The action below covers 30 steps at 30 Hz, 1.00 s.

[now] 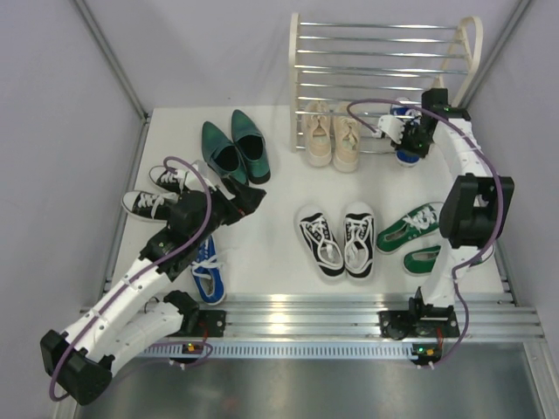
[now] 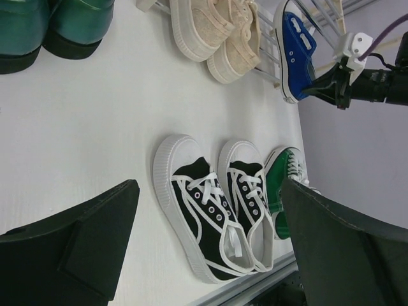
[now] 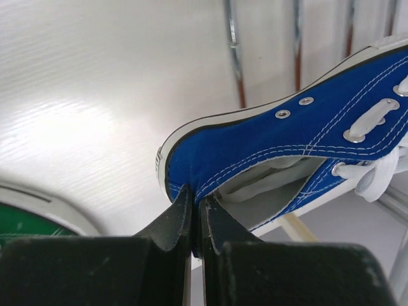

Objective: Place and organize the shoes onto the shoe shelf
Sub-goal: Place the shoe at the shoe shelf.

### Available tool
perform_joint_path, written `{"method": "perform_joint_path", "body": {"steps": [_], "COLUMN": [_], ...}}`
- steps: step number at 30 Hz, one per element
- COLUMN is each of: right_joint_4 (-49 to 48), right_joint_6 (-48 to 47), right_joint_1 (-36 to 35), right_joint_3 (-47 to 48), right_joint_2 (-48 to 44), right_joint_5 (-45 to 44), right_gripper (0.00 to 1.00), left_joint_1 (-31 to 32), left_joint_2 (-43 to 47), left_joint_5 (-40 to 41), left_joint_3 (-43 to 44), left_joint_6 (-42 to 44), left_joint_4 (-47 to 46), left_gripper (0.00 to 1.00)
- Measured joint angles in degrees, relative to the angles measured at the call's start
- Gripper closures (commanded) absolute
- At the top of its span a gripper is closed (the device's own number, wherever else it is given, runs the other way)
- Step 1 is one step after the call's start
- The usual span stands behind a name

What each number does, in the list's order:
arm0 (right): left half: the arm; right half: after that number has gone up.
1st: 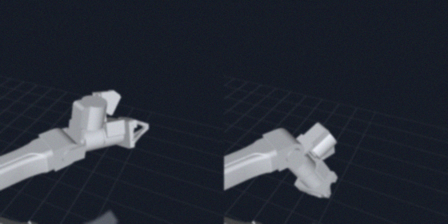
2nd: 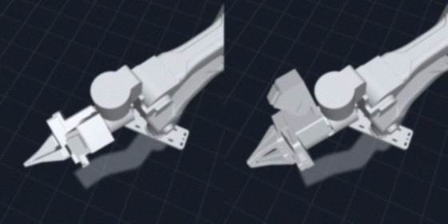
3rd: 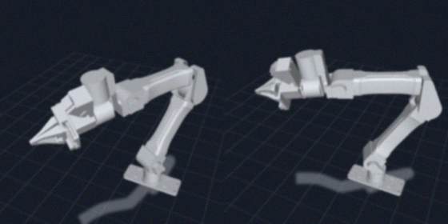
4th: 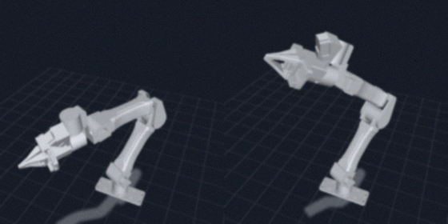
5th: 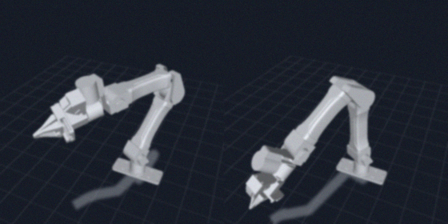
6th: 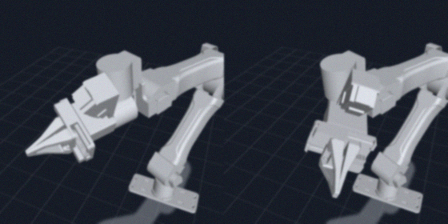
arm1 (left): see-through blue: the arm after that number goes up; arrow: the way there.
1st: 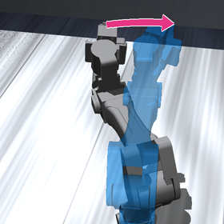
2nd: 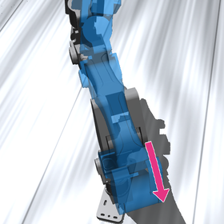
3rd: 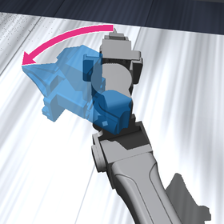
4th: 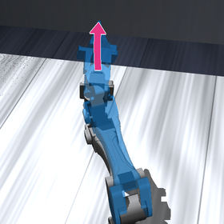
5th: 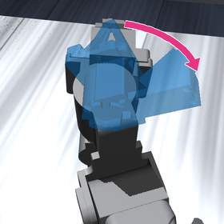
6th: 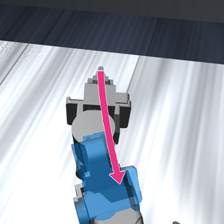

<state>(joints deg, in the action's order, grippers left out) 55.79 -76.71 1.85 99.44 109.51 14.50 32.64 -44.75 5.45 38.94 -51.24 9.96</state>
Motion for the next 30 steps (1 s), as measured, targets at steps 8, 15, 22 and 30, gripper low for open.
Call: {"method": "perform_joint_path", "body": {"steps": [8,15,22,30], "right_joint_4": [-10.6,-15.1,-17.1,-18.0], "right_joint_6": [1.2,0.9,-0.2,-1.0], "right_joint_1": [0.0,0.0,0.0,0.1], "right_joint_3": [0.0,0.0,0.9,1.2], "right_joint_2": [5.2,8.8,10.2,10.7], "right_joint_5": [-4.4,-6.5,-7.7,-8.4], "right_gripper": [1.0,1.0,0.98,0.86], "left_joint_1": [0.0,0.0,-0.1,-0.1], "left_joint_2": [0.0,-0.9,-0.8,-0.7], "left_joint_5": [0.0,0.0,0.0,0.0], "left_joint_3": [-0.2,-0.2,-0.2,-0.2], "left_joint_6": [0.2,0.2,0.2,0.2], "left_joint_4": [0.4,0.5,0.8,0.9], "left_gripper": [0.02,0.02,0.02,0.02]}}
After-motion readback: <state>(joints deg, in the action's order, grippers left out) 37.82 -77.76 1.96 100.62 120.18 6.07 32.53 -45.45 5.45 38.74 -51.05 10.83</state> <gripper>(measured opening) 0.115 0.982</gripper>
